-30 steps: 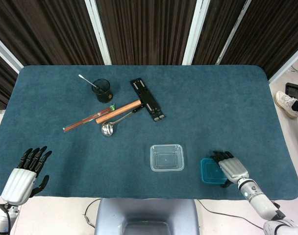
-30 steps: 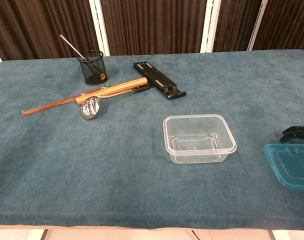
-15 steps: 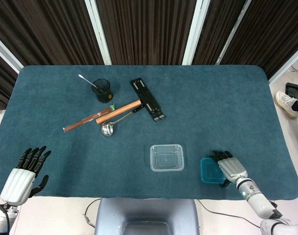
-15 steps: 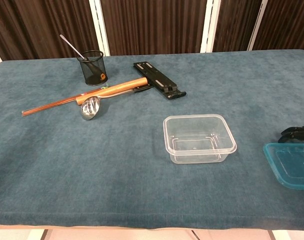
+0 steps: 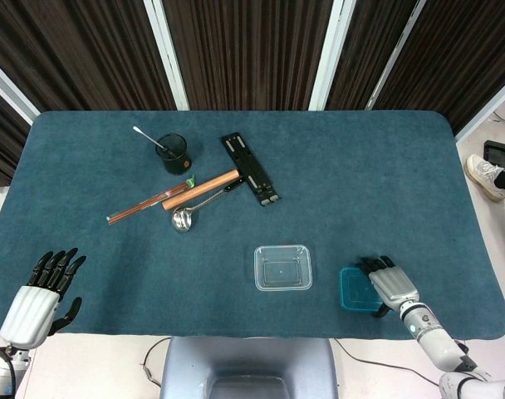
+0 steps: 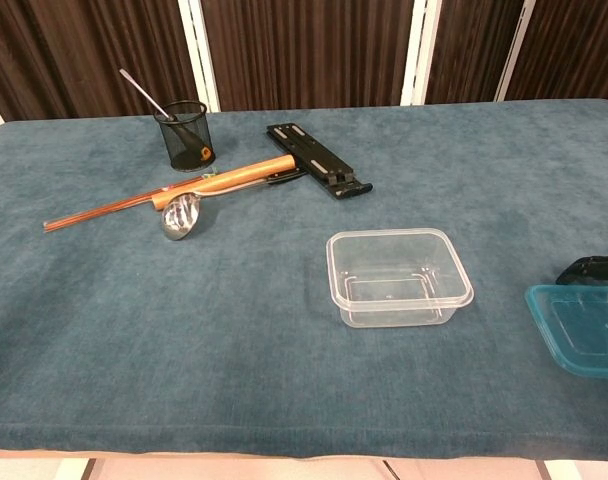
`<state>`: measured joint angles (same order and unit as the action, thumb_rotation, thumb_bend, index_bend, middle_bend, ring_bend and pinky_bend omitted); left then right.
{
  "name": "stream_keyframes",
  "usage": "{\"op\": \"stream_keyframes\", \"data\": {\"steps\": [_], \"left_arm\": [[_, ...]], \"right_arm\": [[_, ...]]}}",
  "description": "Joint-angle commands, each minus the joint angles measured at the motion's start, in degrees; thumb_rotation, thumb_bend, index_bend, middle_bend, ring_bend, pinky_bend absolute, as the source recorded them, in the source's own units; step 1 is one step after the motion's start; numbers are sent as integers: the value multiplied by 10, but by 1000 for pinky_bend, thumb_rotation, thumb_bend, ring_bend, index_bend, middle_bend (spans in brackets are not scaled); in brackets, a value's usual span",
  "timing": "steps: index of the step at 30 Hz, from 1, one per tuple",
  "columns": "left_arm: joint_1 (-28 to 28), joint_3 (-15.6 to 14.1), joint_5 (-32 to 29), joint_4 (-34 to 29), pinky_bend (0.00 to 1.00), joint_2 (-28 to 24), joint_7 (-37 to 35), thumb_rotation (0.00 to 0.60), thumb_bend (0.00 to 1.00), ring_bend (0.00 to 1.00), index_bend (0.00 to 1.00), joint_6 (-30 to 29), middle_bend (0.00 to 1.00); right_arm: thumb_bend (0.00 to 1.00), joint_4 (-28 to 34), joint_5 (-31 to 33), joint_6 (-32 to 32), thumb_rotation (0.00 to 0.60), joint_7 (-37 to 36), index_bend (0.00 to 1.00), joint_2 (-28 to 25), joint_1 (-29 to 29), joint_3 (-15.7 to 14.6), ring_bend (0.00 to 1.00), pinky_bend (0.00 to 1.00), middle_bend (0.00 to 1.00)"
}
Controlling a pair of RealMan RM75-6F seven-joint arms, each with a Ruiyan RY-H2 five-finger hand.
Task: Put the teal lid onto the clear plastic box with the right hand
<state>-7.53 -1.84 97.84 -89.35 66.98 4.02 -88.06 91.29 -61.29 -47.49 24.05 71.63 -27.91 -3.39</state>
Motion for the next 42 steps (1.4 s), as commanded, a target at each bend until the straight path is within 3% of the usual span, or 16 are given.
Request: {"op": "stream_keyframes", "data": {"steps": [1,3,11,19,24,35,42], "left_arm": [[0,0,0,0,55,0,-1,600,441,0,0,0,0],[0,0,0,0,55,0,-1,600,440,0,0,0,0],[0,0,0,0,55,1,0,600,439,0,0,0,0],[1,0,0,1,55,0,-1,600,438,0,0,-2,0],[1,0,1,1,56,1,-1,600,439,0,0,-3,0],[-1,1,-2,1,55,2,1,600,439,0,0,1,0],[-1,1,-3,0,55,3,3,600,440,0,0,2,0]], "right_arm": [[154,-1,-7,-10,600,-2,561,2,2,0,348,189,379],[154,-1,-11,-14,600,-5,617,2,4,0,415,212,426],[153,0,-26,-31,600,-9,713,0,8,0,509,264,506],[158,-8,-53,-58,600,-28,799,7,17,4,582,377,570],[176,-3,-89,-82,600,-66,833,-7,25,10,605,397,597],[179,81,-153,-99,600,-166,841,-80,9,50,612,398,604],[179,142,-108,-59,600,-132,836,-88,-35,86,612,390,604]]}}
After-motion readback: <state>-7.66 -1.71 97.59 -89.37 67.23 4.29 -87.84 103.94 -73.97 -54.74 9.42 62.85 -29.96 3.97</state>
